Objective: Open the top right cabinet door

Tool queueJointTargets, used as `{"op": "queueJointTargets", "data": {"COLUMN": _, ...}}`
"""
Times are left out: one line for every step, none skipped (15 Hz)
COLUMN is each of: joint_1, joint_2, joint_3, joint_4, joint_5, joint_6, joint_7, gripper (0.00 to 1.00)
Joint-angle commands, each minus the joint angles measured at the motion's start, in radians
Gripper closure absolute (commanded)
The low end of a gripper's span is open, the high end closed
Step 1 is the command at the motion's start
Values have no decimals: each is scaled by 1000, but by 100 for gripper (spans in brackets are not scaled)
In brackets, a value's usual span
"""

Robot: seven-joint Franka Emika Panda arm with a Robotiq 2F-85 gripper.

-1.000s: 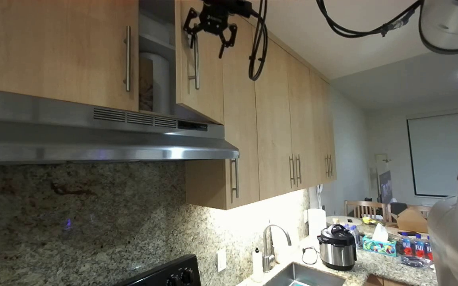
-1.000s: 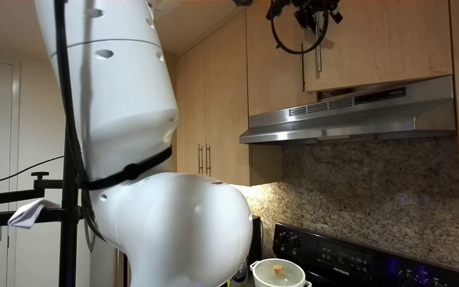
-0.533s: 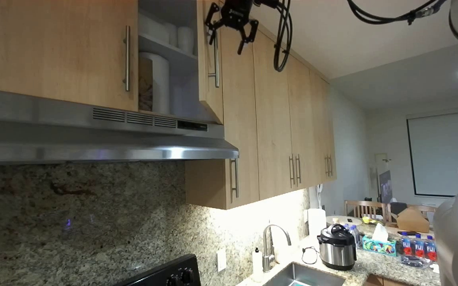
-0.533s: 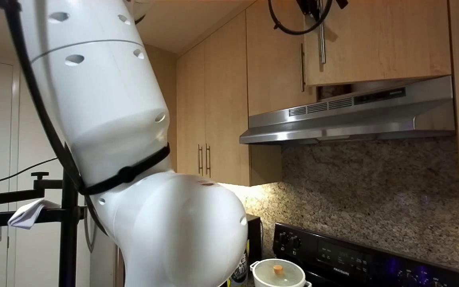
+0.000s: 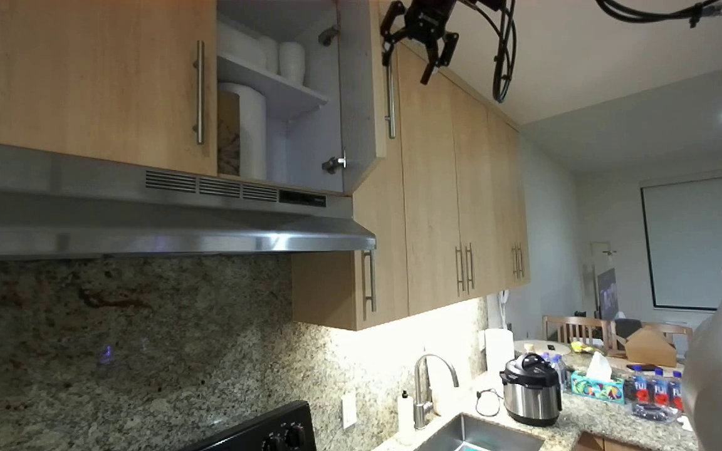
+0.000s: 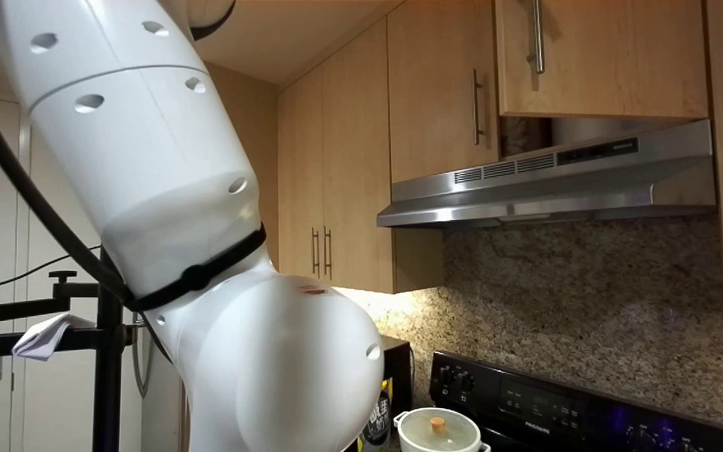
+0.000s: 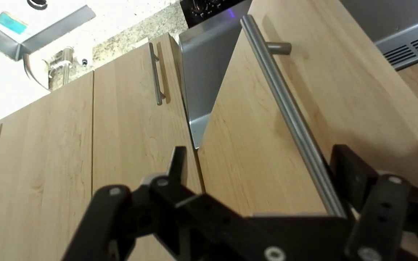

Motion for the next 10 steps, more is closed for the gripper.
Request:
{"op": "queueJointTargets", "data": {"joint_1": 22, "joint_2": 96, "joint_3": -143, "joint_4": 191, "joint_5": 84, "joint_6": 16, "joint_7": -120, "gripper": 0}}
{"op": "queueJointTargets", "data": {"joint_1": -14, "joint_2": 124, "joint_3": -164, "joint_4": 233, "joint_5": 151, "joint_6": -27, "joint_7": -190, "gripper": 0}}
{"op": "queueJointTargets", "data": {"joint_1": -9, "joint_2": 140, "joint_3": -204, "joint_4": 257, "joint_5": 195, "joint_6": -59, "joint_7": -231, "gripper": 0}}
{"op": "queueJointTargets", "data": {"joint_1": -9, "joint_2": 162, "joint_3": -247, "joint_4": 287, "joint_5": 245, "joint_6": -88, "joint_7": -274, "gripper": 0}}
{"op": "queueJointTargets", "data": {"joint_1": -6, "joint_2": 181, "joint_3": -291, "joint_4": 314, "joint_5": 302, "joint_6": -126, "joint_7": -316, "gripper": 0}}
{"op": "queueJointTargets", "data": {"joint_1": -5, "joint_2": 201, "joint_3": -333, "joint_4": 345, "joint_5": 355, "joint_6": -160, "joint_7": -354, "gripper": 0}}
{"op": "queueJointTargets", "data": {"joint_1": -3, "joint_2": 222, "joint_3": -379, "joint_4": 380, "joint_5": 417, "joint_6": -196, "joint_7": -389, "gripper": 0}}
{"op": "queueJointTargets", "data": {"joint_1": 53, "joint_2": 239, "joint_3": -457, "joint_4": 425, "joint_5": 458, "joint_6": -235, "joint_7": -412, "gripper": 0}}
{"op": "queueJointTargets", "data": {"joint_1": 57, "joint_2": 256, "joint_3": -508, "joint_4": 451, "joint_5": 516, "joint_6": -259, "joint_7": -442, "gripper": 0}}
{"op": "queueJointTargets", "data": {"joint_1": 67, "joint_2": 270, "joint_3": -559, "joint_4": 479, "joint_5": 581, "joint_6": -250, "joint_7": -450, "gripper": 0}}
